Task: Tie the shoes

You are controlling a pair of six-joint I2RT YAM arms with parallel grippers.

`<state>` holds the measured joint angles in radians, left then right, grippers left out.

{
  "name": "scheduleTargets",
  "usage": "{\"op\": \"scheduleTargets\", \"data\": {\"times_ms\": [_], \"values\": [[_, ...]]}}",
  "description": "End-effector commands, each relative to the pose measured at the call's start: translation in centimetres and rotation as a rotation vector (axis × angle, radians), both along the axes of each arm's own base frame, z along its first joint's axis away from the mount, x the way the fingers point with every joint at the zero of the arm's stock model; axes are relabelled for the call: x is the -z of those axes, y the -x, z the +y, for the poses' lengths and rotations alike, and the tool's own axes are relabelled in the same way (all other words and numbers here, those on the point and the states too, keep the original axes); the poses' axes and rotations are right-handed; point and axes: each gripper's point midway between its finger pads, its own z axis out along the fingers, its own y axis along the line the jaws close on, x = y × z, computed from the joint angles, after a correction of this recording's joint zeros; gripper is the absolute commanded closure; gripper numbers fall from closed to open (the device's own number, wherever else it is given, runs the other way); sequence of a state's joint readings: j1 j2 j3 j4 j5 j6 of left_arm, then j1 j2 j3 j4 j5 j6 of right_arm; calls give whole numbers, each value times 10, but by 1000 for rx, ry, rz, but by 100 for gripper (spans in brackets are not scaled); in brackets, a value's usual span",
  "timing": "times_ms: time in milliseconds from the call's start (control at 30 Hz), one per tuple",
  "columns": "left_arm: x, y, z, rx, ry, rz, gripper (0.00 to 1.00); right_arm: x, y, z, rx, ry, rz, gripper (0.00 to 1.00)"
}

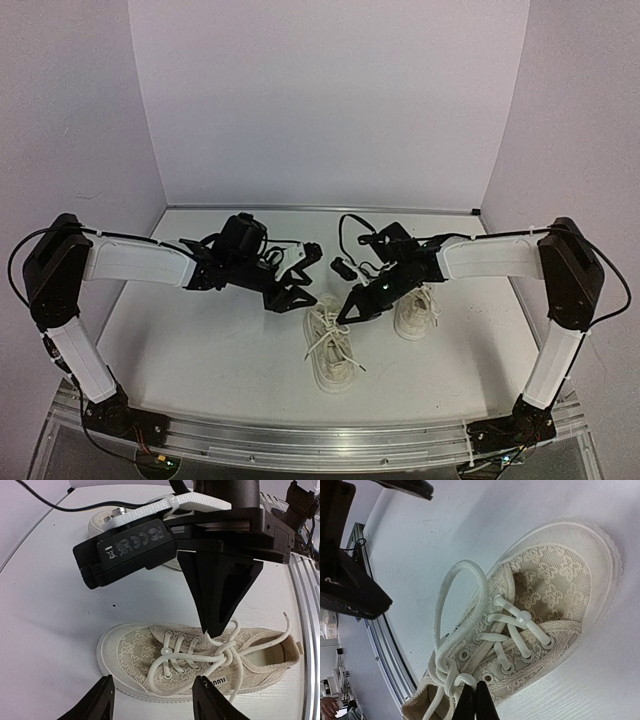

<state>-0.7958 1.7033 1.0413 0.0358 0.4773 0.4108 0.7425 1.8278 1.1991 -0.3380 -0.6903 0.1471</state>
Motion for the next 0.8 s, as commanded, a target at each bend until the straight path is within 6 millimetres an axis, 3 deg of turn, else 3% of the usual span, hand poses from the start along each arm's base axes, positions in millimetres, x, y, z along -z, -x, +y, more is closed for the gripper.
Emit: {"op": "scheduleTargets", "data": {"times_ms": [0,467,767], "values": [[-9,-1,-3,83,-6,-177,45,-28,-5,16,-28,-72,-44,100],[14,12,-14,180,-198,-456,49,-26,-6,20,-34,-76,-33,100],[34,24,-16,234,-301,-468,65,-25,-5,17,-25,-65,-37,100]]}}
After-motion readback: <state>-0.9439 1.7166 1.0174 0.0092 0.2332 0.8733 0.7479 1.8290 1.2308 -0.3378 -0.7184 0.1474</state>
